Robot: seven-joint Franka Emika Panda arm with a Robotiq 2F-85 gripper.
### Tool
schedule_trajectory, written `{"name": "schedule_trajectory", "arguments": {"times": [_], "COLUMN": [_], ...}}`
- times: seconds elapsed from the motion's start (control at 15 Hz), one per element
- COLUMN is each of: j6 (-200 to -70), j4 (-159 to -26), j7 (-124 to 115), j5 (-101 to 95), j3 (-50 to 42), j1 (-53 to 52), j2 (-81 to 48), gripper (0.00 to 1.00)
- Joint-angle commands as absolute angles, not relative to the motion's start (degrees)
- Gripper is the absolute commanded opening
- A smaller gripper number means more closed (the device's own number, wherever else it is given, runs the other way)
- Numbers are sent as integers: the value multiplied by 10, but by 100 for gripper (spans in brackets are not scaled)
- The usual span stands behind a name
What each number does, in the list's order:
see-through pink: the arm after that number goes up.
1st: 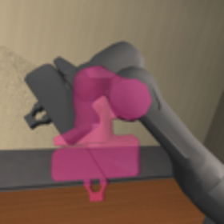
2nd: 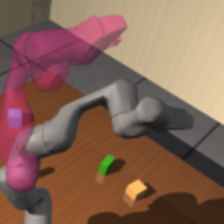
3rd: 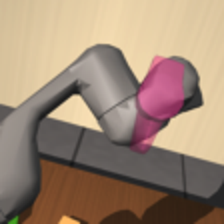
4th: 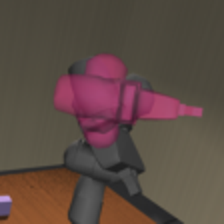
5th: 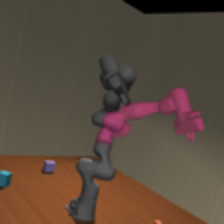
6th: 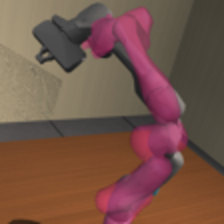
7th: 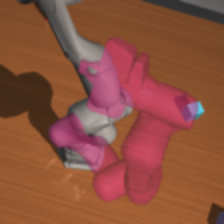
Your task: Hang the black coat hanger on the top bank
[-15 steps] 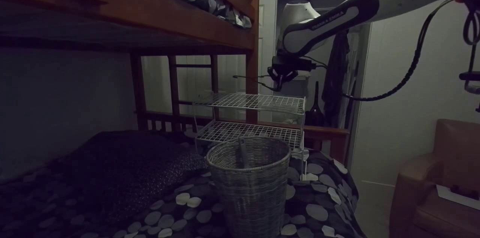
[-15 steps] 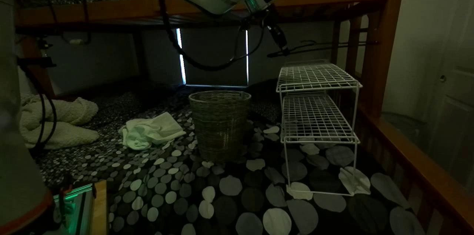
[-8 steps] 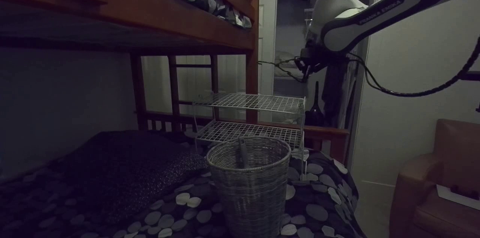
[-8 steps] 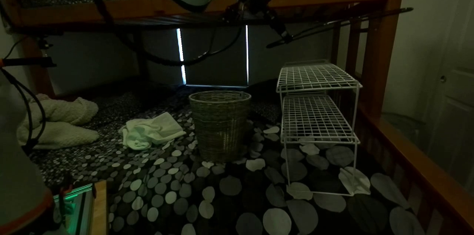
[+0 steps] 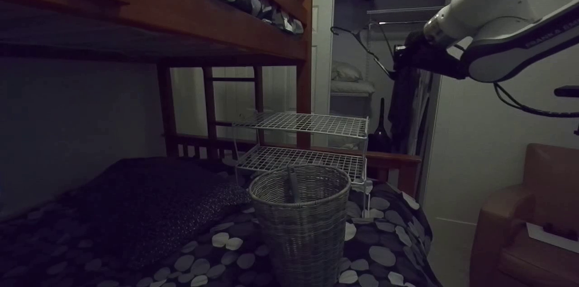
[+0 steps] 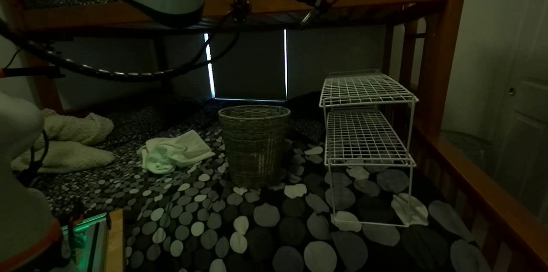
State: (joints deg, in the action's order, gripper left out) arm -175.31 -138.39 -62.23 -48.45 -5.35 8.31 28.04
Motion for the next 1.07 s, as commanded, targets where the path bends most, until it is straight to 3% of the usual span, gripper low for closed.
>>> {"name": "schedule_trajectory", "arguments": {"times": [0.0,0.13,0.2,0.33,0.93,1.0], "j6": [-1832,-1816,-1820,-1829,-1713,-1746], "j4": [-1397,-1397,-1396,-1365,-1038,-1114], "j7": [-681,-661,-664,-694,-825,-773], "j5": [-502,-499,-499,-502,-562,-520], "j3": [-48,-50,-50,-7,274,225], "j1": [149,140,145,179,331,288], "j2": [292,297,296,267,115,154], "gripper": [2,8,2,2,2,8]}}
